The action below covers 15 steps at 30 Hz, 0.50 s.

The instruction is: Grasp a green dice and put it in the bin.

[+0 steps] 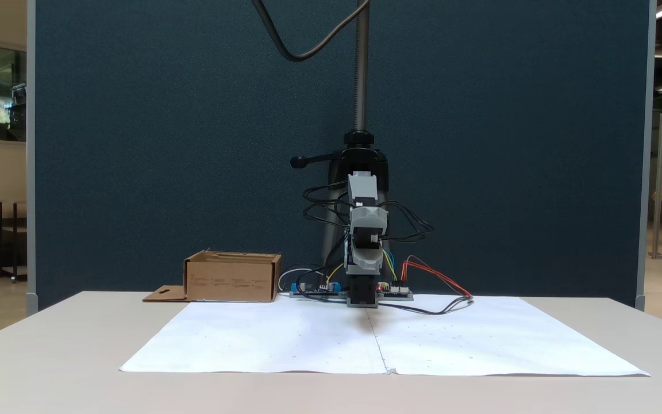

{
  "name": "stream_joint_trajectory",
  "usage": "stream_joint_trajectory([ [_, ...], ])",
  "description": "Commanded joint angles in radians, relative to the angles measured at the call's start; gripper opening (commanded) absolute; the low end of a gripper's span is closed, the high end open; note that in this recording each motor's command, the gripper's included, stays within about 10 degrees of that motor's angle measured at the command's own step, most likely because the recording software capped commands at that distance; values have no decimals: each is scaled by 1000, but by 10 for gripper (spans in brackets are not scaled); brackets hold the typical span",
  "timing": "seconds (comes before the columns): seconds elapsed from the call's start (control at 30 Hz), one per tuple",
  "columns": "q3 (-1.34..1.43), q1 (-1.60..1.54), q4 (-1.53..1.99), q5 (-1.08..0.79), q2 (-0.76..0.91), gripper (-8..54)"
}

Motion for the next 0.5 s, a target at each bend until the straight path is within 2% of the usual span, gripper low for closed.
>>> stream_joint_trajectory([
  [0.0, 35, 6, -171, -43, 110, 456],
  [0.47, 400, 18, -492, -55, 115, 446],
])
